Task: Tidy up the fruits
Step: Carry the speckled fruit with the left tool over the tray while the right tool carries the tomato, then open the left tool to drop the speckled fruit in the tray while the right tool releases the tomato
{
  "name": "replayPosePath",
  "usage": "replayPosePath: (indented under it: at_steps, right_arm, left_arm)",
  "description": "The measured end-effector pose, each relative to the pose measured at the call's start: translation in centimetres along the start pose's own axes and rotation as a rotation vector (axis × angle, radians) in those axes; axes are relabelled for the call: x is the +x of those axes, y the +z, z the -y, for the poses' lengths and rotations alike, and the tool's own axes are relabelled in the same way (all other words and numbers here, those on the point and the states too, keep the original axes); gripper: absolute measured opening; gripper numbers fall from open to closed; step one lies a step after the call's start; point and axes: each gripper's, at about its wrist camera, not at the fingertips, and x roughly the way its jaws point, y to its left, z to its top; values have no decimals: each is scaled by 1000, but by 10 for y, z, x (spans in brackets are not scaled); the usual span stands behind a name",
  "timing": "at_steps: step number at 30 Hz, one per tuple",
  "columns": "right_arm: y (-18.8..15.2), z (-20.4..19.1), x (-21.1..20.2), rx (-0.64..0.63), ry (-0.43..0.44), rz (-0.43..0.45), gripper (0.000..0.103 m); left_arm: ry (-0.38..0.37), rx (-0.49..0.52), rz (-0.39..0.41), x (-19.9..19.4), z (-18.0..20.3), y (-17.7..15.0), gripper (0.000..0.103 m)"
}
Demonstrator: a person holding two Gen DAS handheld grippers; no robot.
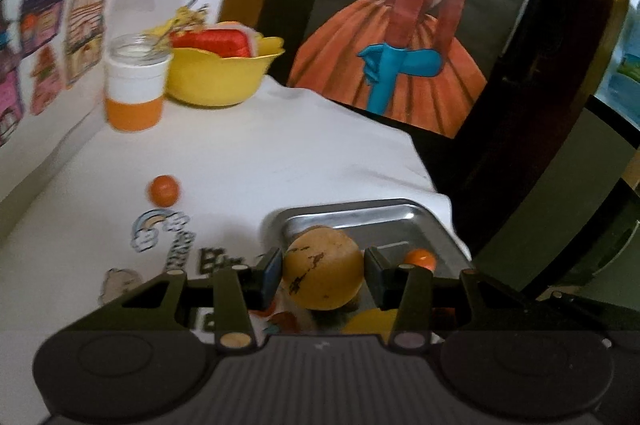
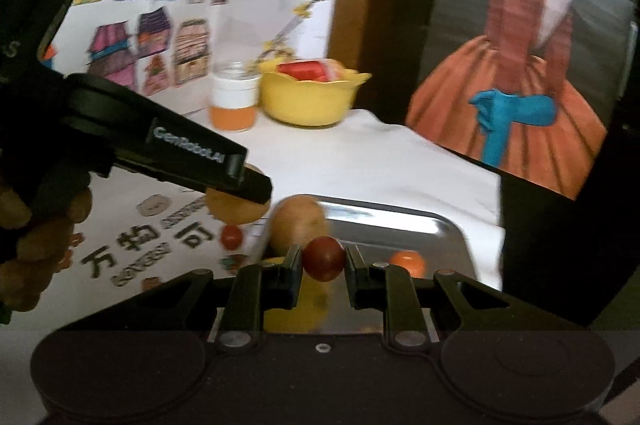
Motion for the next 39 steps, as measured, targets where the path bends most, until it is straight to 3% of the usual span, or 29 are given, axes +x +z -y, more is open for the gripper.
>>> replayPosePath:
  at_steps: [19, 39]
  right_arm:
    - [-34, 71, 8, 121, -105, -45, 24]
    - [-52, 80, 15, 169, -76, -86, 24]
  left_arm:
    - [-69, 105, -84, 61, 74, -10, 48]
    - [-48, 156, -177, 78, 93, -21, 49]
